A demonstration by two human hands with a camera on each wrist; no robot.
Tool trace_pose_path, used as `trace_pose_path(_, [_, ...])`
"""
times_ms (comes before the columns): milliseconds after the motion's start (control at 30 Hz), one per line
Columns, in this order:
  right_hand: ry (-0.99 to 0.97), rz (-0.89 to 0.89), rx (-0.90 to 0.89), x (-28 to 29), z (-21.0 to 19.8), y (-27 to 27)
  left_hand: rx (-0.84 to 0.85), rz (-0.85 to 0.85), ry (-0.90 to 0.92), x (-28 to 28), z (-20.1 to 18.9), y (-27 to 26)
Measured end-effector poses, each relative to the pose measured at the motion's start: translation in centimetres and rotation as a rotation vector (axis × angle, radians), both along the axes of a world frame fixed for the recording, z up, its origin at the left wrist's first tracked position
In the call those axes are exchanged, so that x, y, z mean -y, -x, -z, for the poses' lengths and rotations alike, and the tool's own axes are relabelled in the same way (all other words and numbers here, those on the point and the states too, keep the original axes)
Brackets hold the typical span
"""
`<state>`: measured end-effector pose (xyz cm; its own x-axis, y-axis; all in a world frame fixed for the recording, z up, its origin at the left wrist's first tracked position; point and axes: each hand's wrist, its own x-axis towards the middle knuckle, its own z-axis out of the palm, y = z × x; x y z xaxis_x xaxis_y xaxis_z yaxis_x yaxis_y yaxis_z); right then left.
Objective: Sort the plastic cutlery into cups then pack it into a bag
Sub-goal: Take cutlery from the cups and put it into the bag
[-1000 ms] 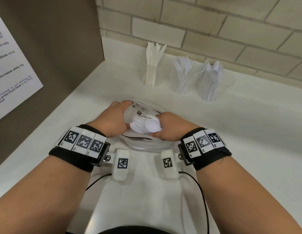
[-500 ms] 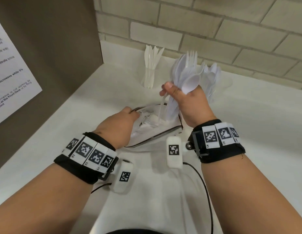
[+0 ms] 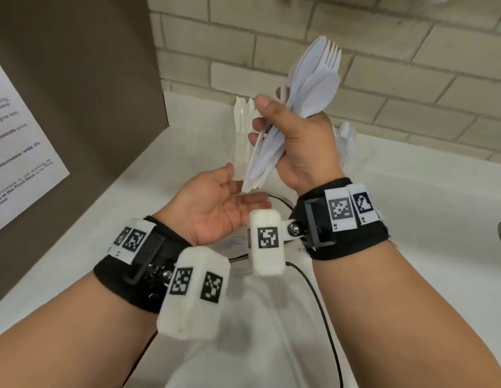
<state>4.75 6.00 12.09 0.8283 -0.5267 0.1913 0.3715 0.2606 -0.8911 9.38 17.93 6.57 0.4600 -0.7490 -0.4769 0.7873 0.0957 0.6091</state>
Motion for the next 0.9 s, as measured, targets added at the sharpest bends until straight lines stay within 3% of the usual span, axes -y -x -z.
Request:
trace_pose_path(100, [0.112,0.023,-0.022,-0.7,1.4,-0.1,-0.185,-0.021,0.188,0.1,-0.3,-0.3])
trace_pose_path(200, [0.152,0.019,-0.072,-1.5,3.1,0.0,-0.199,-0.053,0.286,0.2,-0.2,-0.2])
trace_pose_path(400, [0.072,0.035,-0.021,-1.7,2.9,0.2,-0.227,-0.04,0.05,0.1,1.6,-0.2])
trace_pose_path(567, [0.074,-0.046,-0.038,-2.5,3.7,0.5,-0.298,-0.108,0.258,0.1,0.5,0.0])
trace_pose_path(733, [0.066,-0.025,-0.077,-2.4,3.7,0.6,-0.224,-0.1,0.18,0.1,0.7,0.0])
trace_pose_path(800, [0.071,-0.033,-0.11,-2.5,4.1,0.5,-0.213,-0.093,0.229,0.1,0.7,0.2])
trace_pose_path(900, [0.1,-0.025,-0.17,-2.7,4.6,0.5,0.024,-0.006,0.246,-0.2,0.4,0.3])
